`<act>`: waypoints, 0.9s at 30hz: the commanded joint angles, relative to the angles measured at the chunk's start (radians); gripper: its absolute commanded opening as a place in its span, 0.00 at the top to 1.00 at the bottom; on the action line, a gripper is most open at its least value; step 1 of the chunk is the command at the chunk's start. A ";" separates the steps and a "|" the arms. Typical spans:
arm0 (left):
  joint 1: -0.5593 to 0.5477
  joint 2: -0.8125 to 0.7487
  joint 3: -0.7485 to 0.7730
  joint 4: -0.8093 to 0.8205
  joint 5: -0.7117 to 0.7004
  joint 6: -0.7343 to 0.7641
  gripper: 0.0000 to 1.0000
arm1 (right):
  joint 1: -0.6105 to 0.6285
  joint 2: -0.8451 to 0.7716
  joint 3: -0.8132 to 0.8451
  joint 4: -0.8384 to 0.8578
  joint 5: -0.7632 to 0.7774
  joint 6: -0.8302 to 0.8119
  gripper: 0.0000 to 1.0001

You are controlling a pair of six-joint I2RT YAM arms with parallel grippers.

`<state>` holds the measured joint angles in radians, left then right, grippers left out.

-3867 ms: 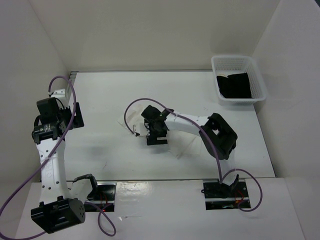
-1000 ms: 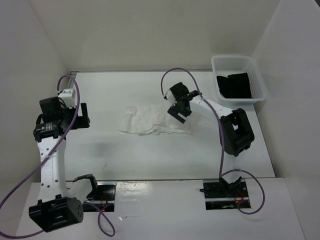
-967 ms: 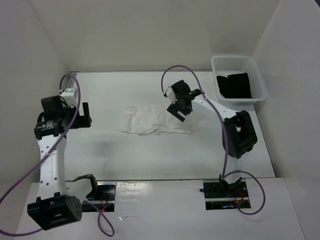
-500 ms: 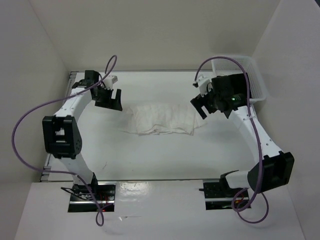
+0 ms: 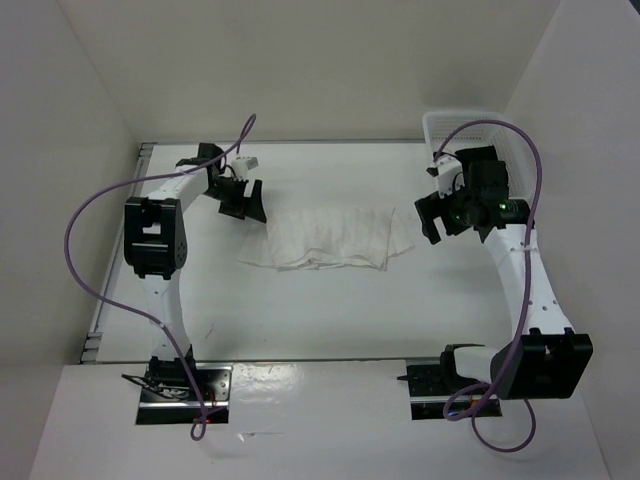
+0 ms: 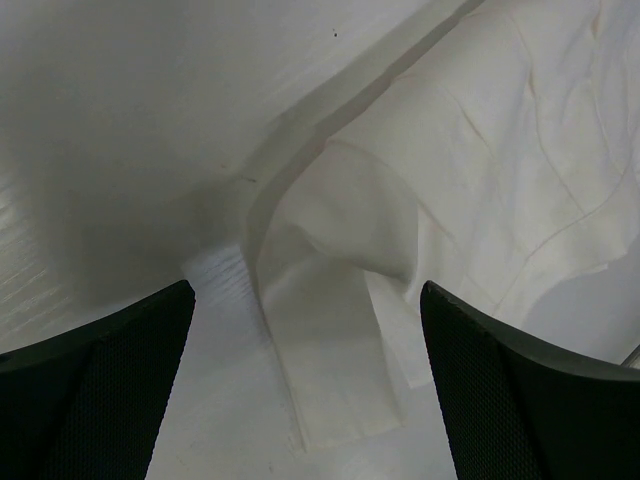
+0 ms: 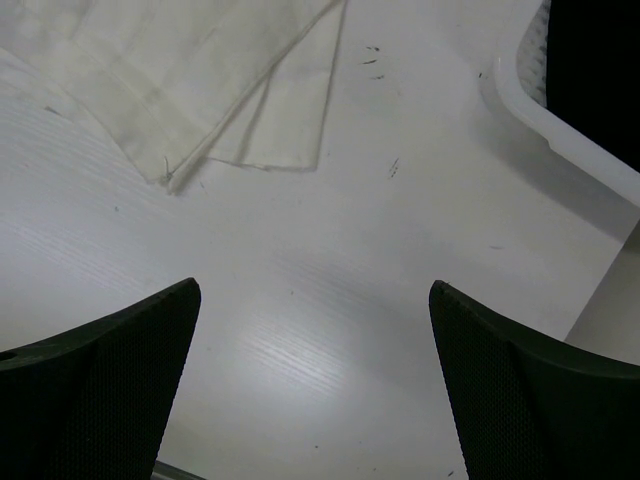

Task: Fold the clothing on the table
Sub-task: Fold the skirt

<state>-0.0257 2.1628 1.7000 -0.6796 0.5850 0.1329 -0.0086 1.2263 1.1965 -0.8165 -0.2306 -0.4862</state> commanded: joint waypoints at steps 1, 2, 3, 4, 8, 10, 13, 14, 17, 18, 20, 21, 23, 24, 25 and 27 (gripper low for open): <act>-0.016 0.020 0.032 0.000 0.061 0.033 0.01 | -0.039 -0.014 0.009 -0.013 -0.062 0.017 0.01; -0.016 0.020 0.021 0.011 0.061 0.033 0.01 | -0.039 -0.014 0.018 -0.013 -0.073 0.026 0.01; -0.016 0.029 0.010 0.011 0.061 0.042 0.01 | -0.053 -0.014 0.018 -0.013 -0.073 0.026 0.01; -0.026 0.029 0.010 0.011 0.061 0.042 0.01 | -0.053 -0.014 0.018 -0.013 -0.087 0.026 0.01; -0.036 0.038 -0.014 0.035 0.073 0.042 0.01 | -0.073 -0.014 0.018 -0.013 -0.110 0.026 0.01; -0.036 0.048 -0.014 0.045 0.093 0.042 0.01 | -0.082 -0.014 0.018 -0.013 -0.110 0.026 0.01; -0.046 0.072 -0.014 0.045 0.104 0.042 0.02 | -0.091 -0.014 0.018 -0.024 -0.119 0.026 0.01; -0.055 0.072 -0.014 0.045 0.114 0.042 0.04 | -0.100 -0.014 0.018 -0.024 -0.119 0.026 0.01; -0.065 0.072 -0.014 0.045 0.115 0.042 0.08 | -0.109 -0.024 0.018 -0.033 -0.128 0.026 0.01; -0.065 0.072 -0.014 0.045 0.115 0.042 0.11 | -0.110 -0.033 0.018 -0.033 -0.137 0.026 0.01; -0.065 0.072 -0.014 0.045 0.115 0.053 0.22 | -0.119 -0.033 0.018 -0.042 -0.147 0.026 0.01; -0.065 0.072 -0.025 0.045 0.124 0.053 0.28 | -0.119 -0.033 0.018 -0.042 -0.147 0.026 0.01; -0.065 0.072 -0.037 0.020 0.124 0.065 0.61 | -0.119 -0.033 0.018 -0.042 -0.147 0.035 0.01; -0.065 0.072 -0.037 0.020 0.124 0.065 0.75 | -0.119 -0.042 0.018 -0.042 -0.147 0.035 0.01; -0.065 0.072 -0.063 -0.003 0.124 0.065 0.85 | -0.128 -0.042 0.018 -0.042 -0.147 0.035 0.01; -0.054 0.062 -0.083 -0.027 0.147 0.065 1.00 | -0.128 -0.042 0.018 -0.042 -0.156 0.035 0.01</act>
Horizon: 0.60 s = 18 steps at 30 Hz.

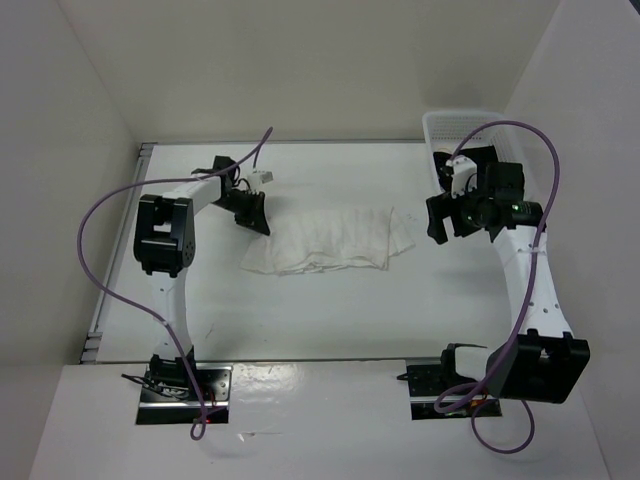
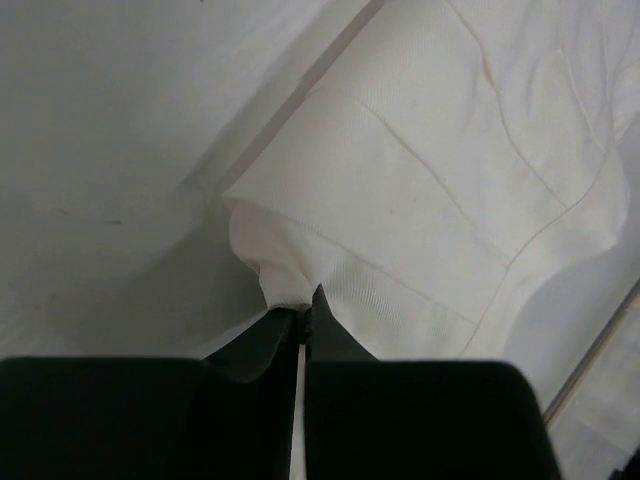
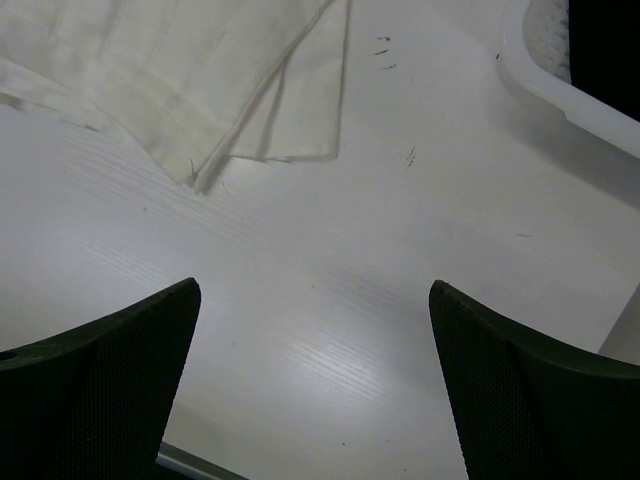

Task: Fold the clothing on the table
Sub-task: Fold the skirt

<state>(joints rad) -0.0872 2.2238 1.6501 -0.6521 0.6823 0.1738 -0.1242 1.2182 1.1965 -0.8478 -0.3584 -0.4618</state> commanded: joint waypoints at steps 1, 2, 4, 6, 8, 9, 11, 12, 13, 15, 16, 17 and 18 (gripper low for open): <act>0.007 -0.012 -0.048 -0.064 0.049 0.024 1.00 | -0.012 -0.034 0.018 -0.011 -0.028 0.011 0.01; 0.017 -0.022 -0.085 -0.064 0.049 0.024 1.00 | -0.012 -0.023 0.018 -0.011 -0.028 0.024 0.01; 0.030 -0.064 -0.124 -0.064 0.049 0.000 1.00 | -0.012 -0.009 0.018 0.002 -0.028 0.044 0.01; 0.067 -0.111 -0.173 -0.054 0.049 -0.029 1.00 | -0.002 0.024 0.008 0.013 -0.039 0.070 0.01; 0.090 -0.162 -0.208 -0.028 0.049 -0.066 1.00 | 0.026 0.082 -0.001 0.013 -0.048 0.084 0.01; 0.115 -0.177 -0.245 -0.018 0.049 -0.079 1.00 | 0.035 0.105 -0.002 0.013 -0.048 0.094 0.01; 0.141 -0.223 -0.283 0.008 0.049 -0.100 1.00 | 0.047 0.173 -0.002 0.038 -0.082 0.103 0.01; 0.161 -0.237 -0.302 0.017 0.040 -0.111 1.00 | 0.057 0.196 -0.002 0.050 -0.099 0.112 0.01; 0.170 -0.260 -0.331 0.017 0.027 -0.121 1.00 | 0.066 0.240 0.008 0.050 -0.126 0.112 0.01; 0.182 -0.285 -0.357 0.029 -0.003 -0.122 1.00 | 0.080 0.286 0.032 0.062 -0.137 0.112 0.01; 0.194 -0.294 -0.369 0.038 -0.003 -0.132 1.00 | 0.098 0.337 0.055 0.072 -0.148 0.112 0.01; 0.195 -0.303 -0.381 0.039 -0.003 -0.132 1.00 | 0.107 0.363 0.067 0.072 -0.163 0.112 0.01; 0.195 -0.317 -0.404 0.049 -0.012 -0.132 1.00 | 0.116 0.388 0.080 0.081 -0.177 0.100 0.01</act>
<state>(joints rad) 0.1101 1.9648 1.2785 -0.6384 0.6830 0.0647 -0.0399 1.5665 1.2118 -0.8196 -0.4625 -0.3656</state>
